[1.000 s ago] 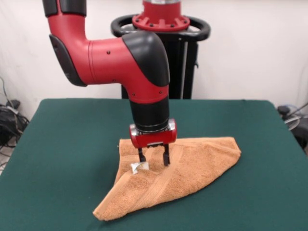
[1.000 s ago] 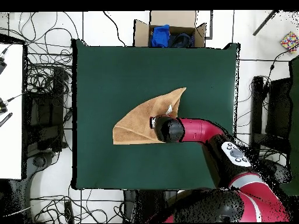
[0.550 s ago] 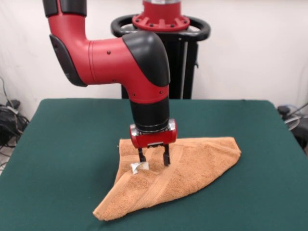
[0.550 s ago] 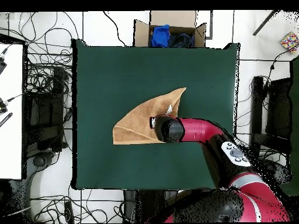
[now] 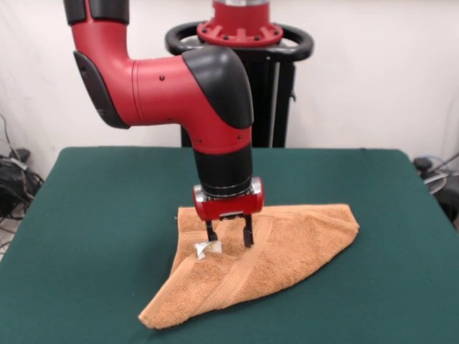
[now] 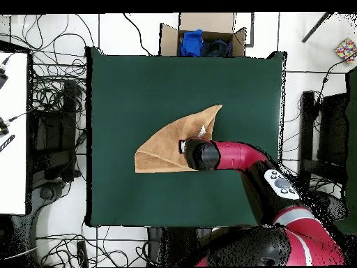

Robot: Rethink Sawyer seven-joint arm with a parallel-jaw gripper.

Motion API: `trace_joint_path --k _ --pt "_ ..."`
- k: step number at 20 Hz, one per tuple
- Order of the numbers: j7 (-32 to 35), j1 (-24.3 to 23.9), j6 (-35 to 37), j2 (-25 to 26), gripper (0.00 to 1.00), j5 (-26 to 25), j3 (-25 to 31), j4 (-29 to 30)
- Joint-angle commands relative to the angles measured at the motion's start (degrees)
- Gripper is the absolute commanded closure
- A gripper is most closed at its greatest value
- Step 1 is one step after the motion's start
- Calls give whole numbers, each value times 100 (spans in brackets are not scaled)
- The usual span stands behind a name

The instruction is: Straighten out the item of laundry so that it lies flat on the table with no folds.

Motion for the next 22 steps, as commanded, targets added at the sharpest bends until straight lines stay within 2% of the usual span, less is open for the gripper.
trace_joint_path --k 1,2,18,22 --pt "44 135 -85 -35 0 -258 309 -240" --pt "22 104 -128 -22 100 -273 343 -229" --pt "105 266 300 -38 100 -93 196 -346" --pt "261 415 651 -376 100 128 154 -209"
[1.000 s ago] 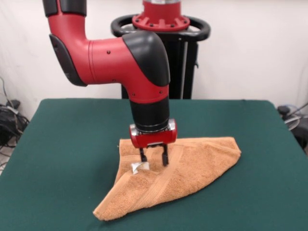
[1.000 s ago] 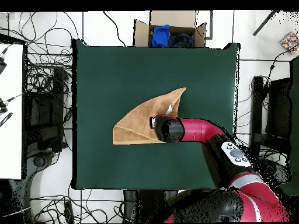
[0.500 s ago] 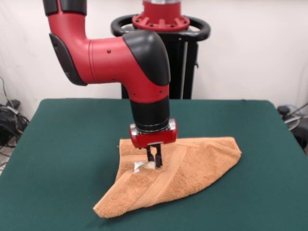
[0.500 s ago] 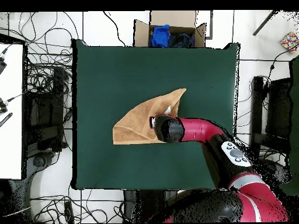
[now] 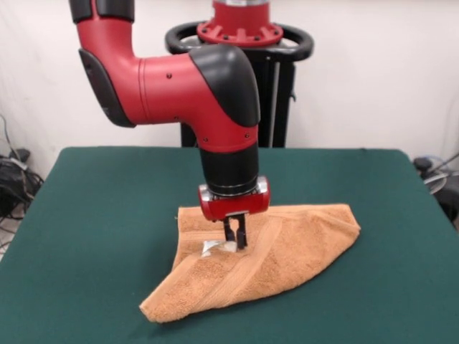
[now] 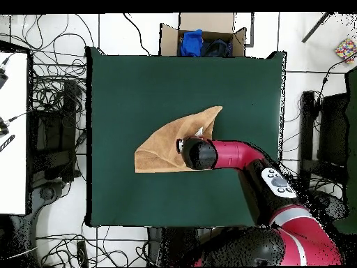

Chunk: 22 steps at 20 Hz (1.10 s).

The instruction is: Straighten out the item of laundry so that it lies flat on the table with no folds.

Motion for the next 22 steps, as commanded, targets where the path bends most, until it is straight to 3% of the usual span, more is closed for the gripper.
trace_joint_path --k 1,7,13,22 --pt "308 368 818 -449 100 211 134 -159" --pt "565 732 1669 -1047 100 617 31 -126" --pt "757 1009 2074 -1365 100 799 -85 -225" --pt "1121 1293 1512 -1080 100 856 -259 -264"
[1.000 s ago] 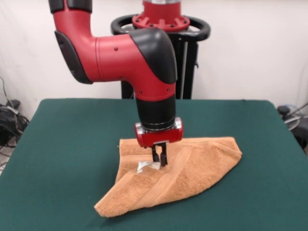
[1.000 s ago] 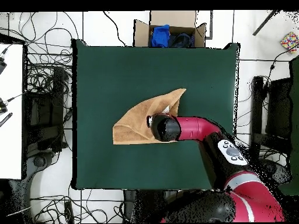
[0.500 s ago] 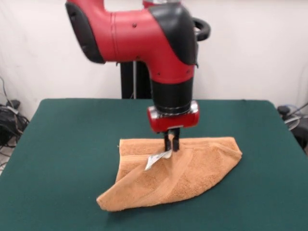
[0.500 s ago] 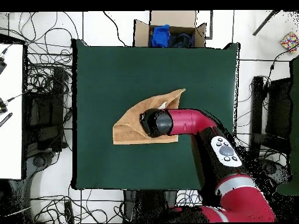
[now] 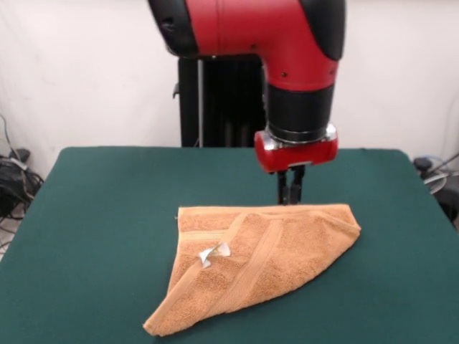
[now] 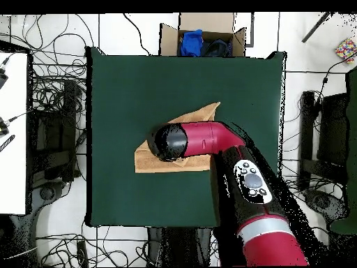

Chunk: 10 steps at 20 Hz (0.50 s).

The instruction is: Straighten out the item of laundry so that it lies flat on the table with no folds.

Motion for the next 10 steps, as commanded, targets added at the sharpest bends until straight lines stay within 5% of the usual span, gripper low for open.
trace_joint_path --k 1,10 --pt "1119 265 -119 251 100 219 -229 -303" --pt "822 39 -483 222 100 135 -143 -95"
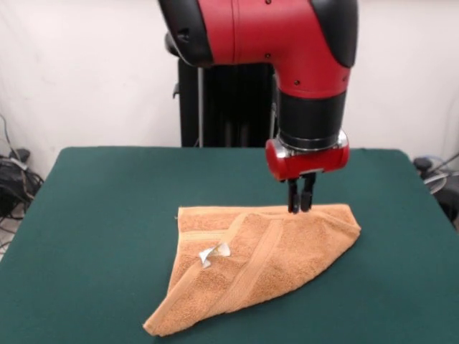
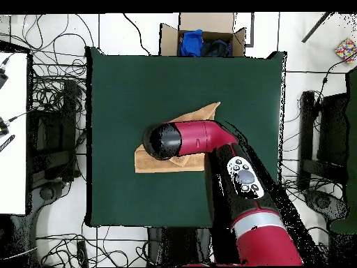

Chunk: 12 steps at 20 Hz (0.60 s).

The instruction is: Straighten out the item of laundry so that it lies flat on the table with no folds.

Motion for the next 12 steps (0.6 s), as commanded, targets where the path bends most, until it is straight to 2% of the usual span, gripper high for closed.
trace_joint_path --k 1,3,4,6,12 --pt "704 -146 -357 107 100 97 -43 -12" --pt "594 -205 -345 115 100 86 12 -8" --pt "539 -234 -339 119 0 81 39 -7" --pt "418 -196 -72 92 0 28 -12 -88" --pt "114 -558 -321 -207 0 -186 82 438"
